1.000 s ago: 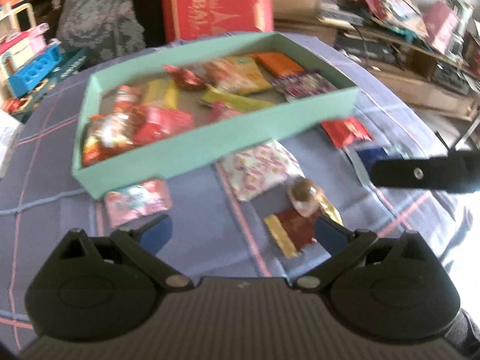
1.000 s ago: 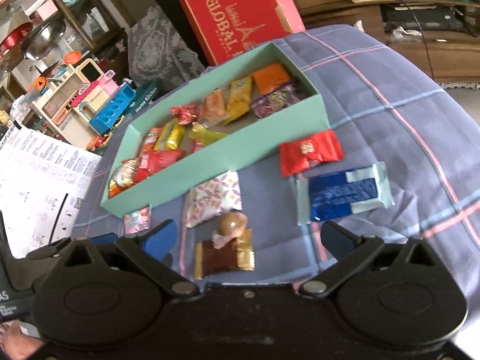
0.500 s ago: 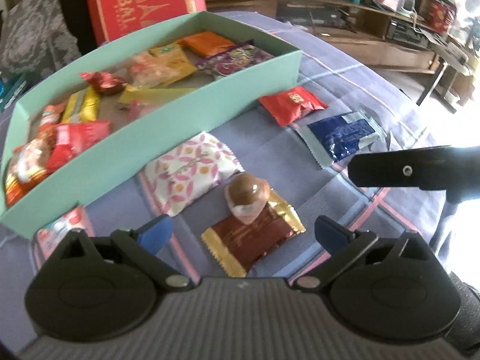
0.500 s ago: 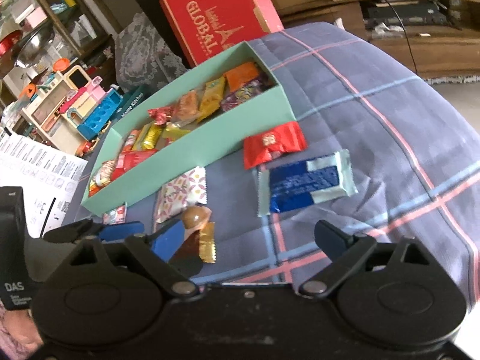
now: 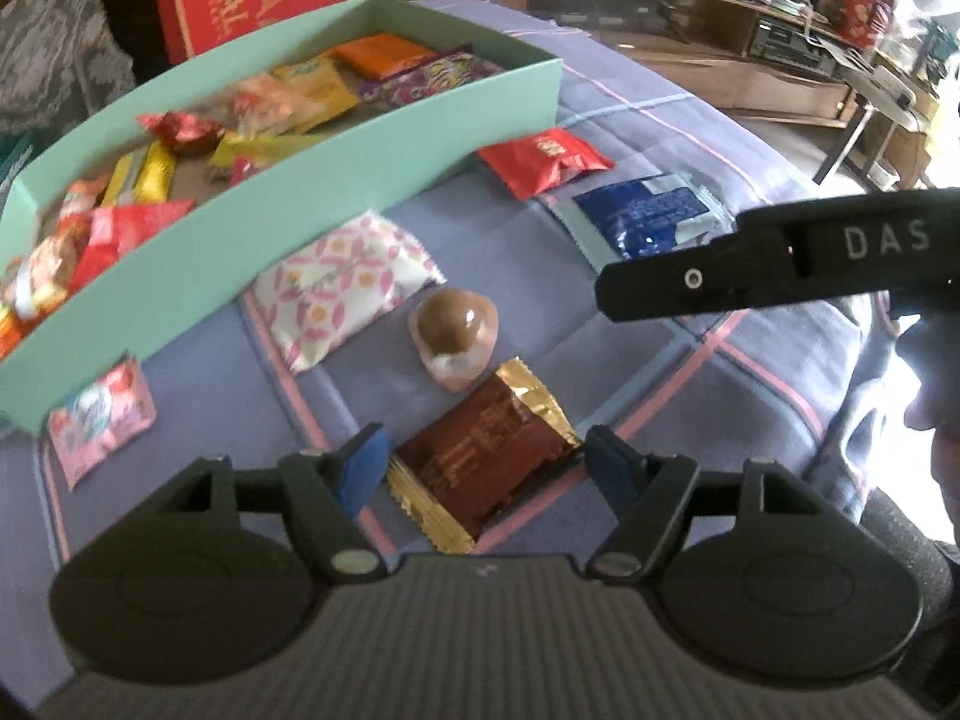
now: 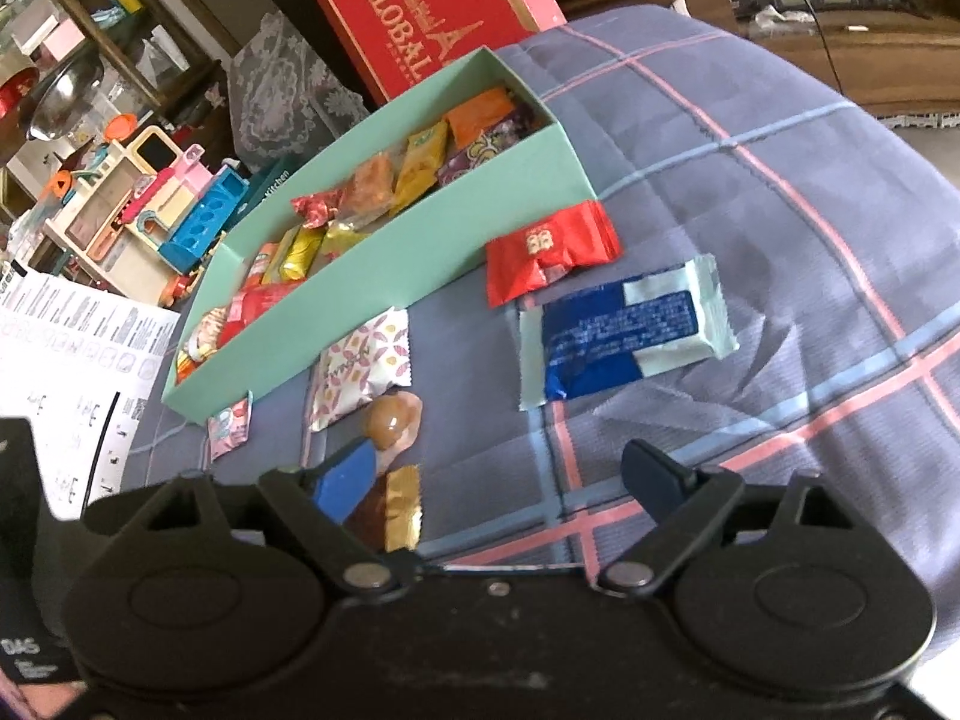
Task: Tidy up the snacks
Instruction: 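Grasp the brown chocolate bar with left while right grasps the chocolate ball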
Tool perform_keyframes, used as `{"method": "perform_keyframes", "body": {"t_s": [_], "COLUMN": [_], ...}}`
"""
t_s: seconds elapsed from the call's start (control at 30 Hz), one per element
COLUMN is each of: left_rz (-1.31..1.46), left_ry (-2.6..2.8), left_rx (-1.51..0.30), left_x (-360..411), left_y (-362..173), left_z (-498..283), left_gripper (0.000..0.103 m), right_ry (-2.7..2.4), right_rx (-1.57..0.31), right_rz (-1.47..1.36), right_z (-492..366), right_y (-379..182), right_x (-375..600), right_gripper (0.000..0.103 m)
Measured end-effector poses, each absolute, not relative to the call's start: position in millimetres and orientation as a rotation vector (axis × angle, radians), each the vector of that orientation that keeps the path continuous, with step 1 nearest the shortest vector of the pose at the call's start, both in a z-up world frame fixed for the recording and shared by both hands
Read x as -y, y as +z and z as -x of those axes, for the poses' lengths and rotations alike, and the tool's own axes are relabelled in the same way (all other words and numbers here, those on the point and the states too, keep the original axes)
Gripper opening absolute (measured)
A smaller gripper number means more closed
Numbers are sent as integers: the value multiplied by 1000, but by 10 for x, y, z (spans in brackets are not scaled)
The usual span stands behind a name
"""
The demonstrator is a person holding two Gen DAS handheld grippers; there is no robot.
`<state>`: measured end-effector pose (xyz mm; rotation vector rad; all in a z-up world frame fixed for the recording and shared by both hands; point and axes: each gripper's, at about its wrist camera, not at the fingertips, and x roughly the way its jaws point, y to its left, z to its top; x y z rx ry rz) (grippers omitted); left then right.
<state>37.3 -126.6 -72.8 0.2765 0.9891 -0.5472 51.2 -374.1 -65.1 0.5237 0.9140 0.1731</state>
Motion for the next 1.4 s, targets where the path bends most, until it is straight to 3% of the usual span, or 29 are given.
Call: {"method": "perform_keyframes", "body": {"t_s": [0.1, 0.43, 0.5, 0.67, 0.87, 1.0, 1.07, 1.27, 1.33, 1.37, 1.4], "left_rz": [-238, -116, -92, -19, 41, 36, -1, -285, -377, -415, -442], "left_ry": [-511, -393, -373, -310, -287, -356, -400, -526, -591, -622, -644], "left_rx": [-1004, -1019, -1021, -1020, -1026, -1010, -995, -906, -902, -904, -906], "left_x": [1189, 737, 614, 324, 124, 143, 205, 517, 624, 666, 692], "left_y": [-701, -605, -589, -580, -656, -635, -610, -605, -646, -671, -687], "left_z": [-412, -442, -439, -467, -491, -461, -446, -440, -438, -423, -395], "left_gripper": [72, 72, 64, 63, 63, 76, 82, 82, 80, 72, 58], "right_ry": [170, 286, 312, 337, 314, 314, 317, 270, 254, 248, 243], "right_rx": [-915, -925, -928, -943, -918, -895, -911, -928, -932, -933, -934], "right_rz": [-538, -387, -356, -256, -58, 57, 57, -39, -83, -104, -127], "right_z": [-533, -779, -846, -987, -947, -903, -893, -796, -770, -755, -742], "right_y": [-656, -515, -504, -519, -576, -572, -543, -553, -560, -563, -562], "right_x": [3743, 3239, 3110, 2820, 2562, 2451, 2443, 2697, 2815, 2864, 2909], "right_gripper": [90, 75, 72, 41, 41, 34, 34, 34, 34, 34, 34]}}
